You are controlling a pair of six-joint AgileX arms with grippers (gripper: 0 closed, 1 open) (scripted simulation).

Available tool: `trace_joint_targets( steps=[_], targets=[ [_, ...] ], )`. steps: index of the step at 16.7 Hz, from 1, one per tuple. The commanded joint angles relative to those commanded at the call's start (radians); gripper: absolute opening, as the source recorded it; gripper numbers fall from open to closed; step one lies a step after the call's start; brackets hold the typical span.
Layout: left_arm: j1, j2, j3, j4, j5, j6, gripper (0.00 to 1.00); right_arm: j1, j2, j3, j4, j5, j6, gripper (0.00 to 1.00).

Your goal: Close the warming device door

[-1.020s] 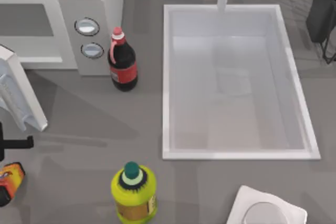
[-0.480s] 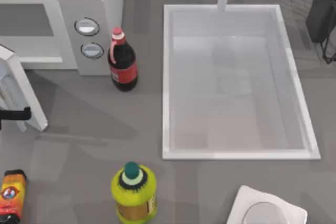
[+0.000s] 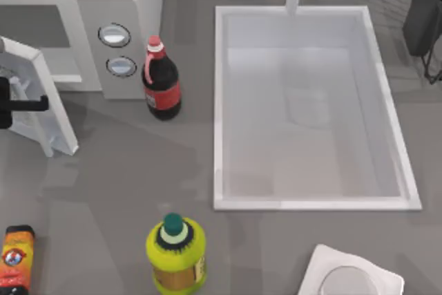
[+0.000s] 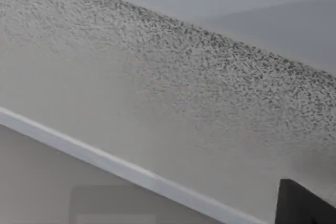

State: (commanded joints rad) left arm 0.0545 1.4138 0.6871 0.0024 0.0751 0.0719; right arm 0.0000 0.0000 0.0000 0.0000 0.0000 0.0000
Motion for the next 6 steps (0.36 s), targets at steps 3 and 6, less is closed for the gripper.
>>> trace_joint_targets(
  steps=[3, 6],
  targets=[
    [-0.014, 0.119, -0.021, 0.101, -0.016, -0.022, 0.00, 0.000, 0.000, 0.000, 0.000, 0.000, 0.000, 1.00],
    [-0.020, 0.152, -0.036, 0.131, -0.021, -0.030, 0.00, 0.000, 0.000, 0.000, 0.000, 0.000, 0.000, 1.00]
  ],
)
